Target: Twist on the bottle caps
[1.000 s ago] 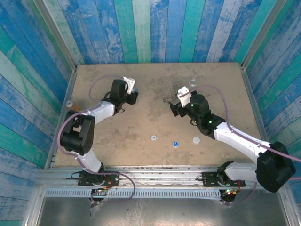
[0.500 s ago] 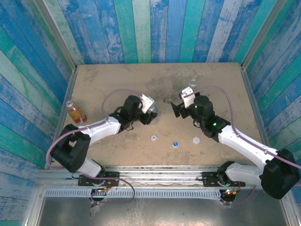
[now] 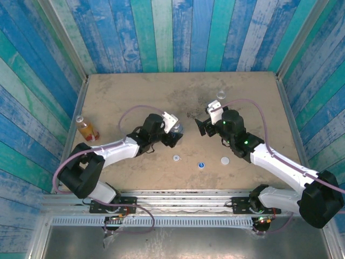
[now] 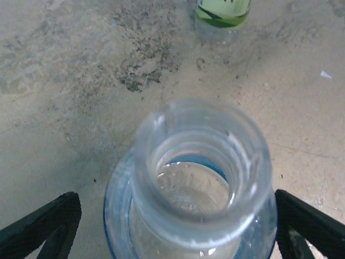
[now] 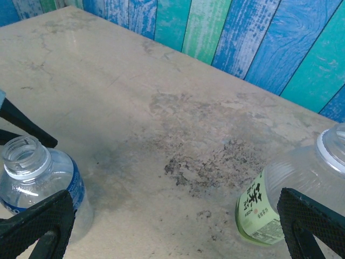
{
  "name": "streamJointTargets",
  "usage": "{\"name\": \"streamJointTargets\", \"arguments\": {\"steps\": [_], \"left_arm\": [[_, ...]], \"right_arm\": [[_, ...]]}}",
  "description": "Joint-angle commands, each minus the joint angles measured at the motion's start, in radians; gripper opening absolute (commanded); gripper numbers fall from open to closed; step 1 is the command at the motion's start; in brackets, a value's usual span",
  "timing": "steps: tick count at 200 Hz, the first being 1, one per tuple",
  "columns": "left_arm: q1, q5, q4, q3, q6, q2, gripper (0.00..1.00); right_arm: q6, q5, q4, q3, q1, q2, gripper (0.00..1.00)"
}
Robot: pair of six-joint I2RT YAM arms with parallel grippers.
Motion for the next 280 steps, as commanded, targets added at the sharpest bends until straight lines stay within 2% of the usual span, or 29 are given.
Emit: {"name": "streamJointTargets", "arguments": {"steps": [1, 31, 64, 103, 127, 202, 256, 280], "left_arm": [[-0.003, -0.040, 0.233, -0.117, -0.040, -0.124, 0.94], [-0.001, -0.023, 0.535, -0.278, -0.056, -0.162, 0.94], [-0.001, 0.031, 0.815, -0.368, -0.099, -0.101, 0.94], [-0.001, 0.049, 1.190, -0.420, -0.160, 0.117, 0.94], [-0.001, 0.080, 1.317, -0.405, -0.173, 0.245, 0.94], [-0.003, 0.024, 1.441, -0.364, -0.153, 0.439, 0.94], [-0.002, -0.024, 1.403, -0.336, -0.111, 0.478, 1.00], [-0.002, -0.004, 1.387, -0.321, -0.111, 0.493, 0.90]], "right_arm": [[0.011, -0.030, 0.006, -0.001, 0.000, -0.006, 1.00], [0.021, -0.038, 0.017, -0.009, 0.000, 0.002, 1.00], [0.041, -0.044, 0.036, -0.024, 0.001, 0.013, 1.00], [0.046, -0.051, 0.040, -0.020, 0.000, 0.025, 1.00], [0.047, -0.054, 0.037, -0.016, 0.000, 0.029, 1.00], [0.057, -0.067, 0.038, -0.007, 0.000, 0.062, 1.00], [0.060, -0.075, 0.038, -0.005, 0.000, 0.074, 1.00], [0.064, -0.076, 0.037, -0.006, 0.000, 0.079, 1.00]]}}
